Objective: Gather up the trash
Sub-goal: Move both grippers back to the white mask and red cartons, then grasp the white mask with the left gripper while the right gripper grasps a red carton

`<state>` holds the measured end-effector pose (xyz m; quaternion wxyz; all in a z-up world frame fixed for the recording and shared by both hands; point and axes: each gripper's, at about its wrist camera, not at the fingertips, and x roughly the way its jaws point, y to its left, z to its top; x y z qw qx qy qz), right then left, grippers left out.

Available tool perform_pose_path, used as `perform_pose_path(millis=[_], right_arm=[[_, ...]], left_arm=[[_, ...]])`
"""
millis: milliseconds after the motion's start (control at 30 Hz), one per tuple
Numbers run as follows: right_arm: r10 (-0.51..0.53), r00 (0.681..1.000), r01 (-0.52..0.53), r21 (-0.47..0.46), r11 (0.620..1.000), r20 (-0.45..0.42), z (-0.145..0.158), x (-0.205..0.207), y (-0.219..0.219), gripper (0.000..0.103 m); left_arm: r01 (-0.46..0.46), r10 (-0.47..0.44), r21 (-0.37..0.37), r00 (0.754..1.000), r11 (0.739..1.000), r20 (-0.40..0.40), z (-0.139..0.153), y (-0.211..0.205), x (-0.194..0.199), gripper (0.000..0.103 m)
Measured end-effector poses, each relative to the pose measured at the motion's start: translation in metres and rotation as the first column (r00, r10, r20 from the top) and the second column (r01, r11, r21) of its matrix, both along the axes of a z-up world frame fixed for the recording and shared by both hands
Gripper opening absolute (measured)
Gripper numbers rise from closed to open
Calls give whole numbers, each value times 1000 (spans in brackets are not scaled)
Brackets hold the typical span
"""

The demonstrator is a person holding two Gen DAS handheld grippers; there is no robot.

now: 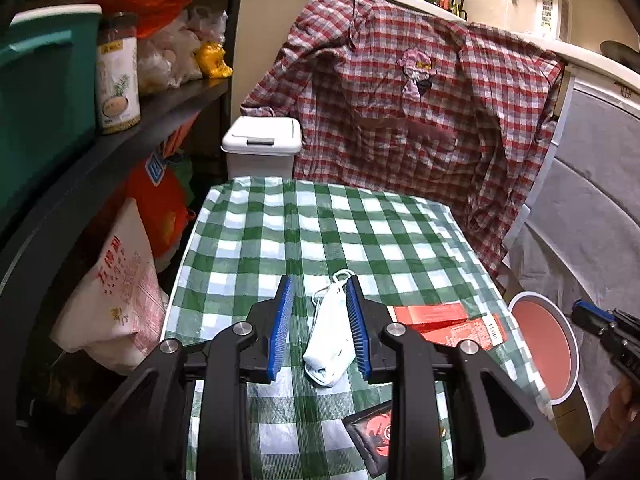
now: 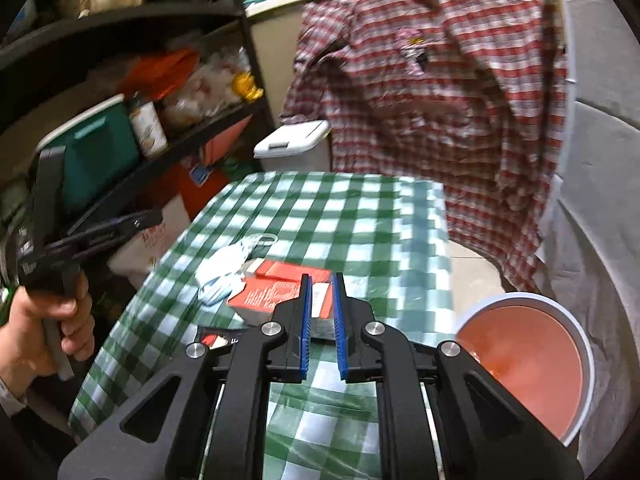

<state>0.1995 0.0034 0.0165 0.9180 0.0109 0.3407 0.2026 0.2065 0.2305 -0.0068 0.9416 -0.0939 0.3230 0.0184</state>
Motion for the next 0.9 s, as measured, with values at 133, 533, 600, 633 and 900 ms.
perform_pose_path(millis=[133,533,600,633,900], right_arm=[[10,999,-10,11,1000,-31,-14,14,5,16],[-5,991,8,24,1000,-130,-54,50,14,56],[15,990,-10,33,999,-143,-59,55,15,61],[28,989,-23,35,999,-147,-60,57,15,64],[200,972,-207,-42,978,-120,-61,68,33,76]], left_arm=[[28,-28,6,999,1000,-24,-15,-3,7,28],[47,-49,-26,995,999,-90,-47,0,22,39],[44,-48,-39,994,998,-101,-52,2,25,42],[44,-49,-45,993,998,-106,-54,2,26,42],[47,-59,-89,989,995,-134,-70,5,34,53]])
